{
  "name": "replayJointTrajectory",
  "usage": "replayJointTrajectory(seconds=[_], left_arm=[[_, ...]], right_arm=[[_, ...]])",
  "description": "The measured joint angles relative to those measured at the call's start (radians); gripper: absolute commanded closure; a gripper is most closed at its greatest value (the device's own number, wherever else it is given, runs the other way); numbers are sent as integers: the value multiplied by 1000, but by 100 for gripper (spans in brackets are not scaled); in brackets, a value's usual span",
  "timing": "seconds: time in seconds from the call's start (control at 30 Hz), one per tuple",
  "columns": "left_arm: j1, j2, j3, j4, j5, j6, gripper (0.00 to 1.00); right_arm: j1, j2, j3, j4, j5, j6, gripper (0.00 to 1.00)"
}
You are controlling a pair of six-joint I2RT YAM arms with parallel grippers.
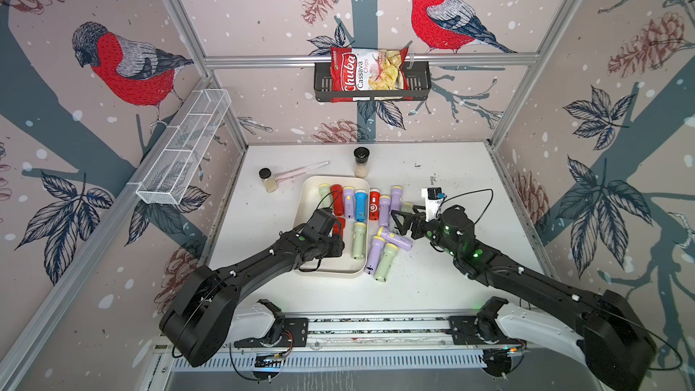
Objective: Put the flashlights into the storage boxes
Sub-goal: Place the flashlight at the storage box.
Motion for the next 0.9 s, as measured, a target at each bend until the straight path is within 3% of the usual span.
replayJointTrajectory(seconds=[0.6,0.9], left_arm=[[10,60,20,24,71,18,73],[11,76,24,47,88,18,61]], right_arm=[[0,-11,-1,-45,45,0,1],[0,-11,-1,-47,45,0,1]])
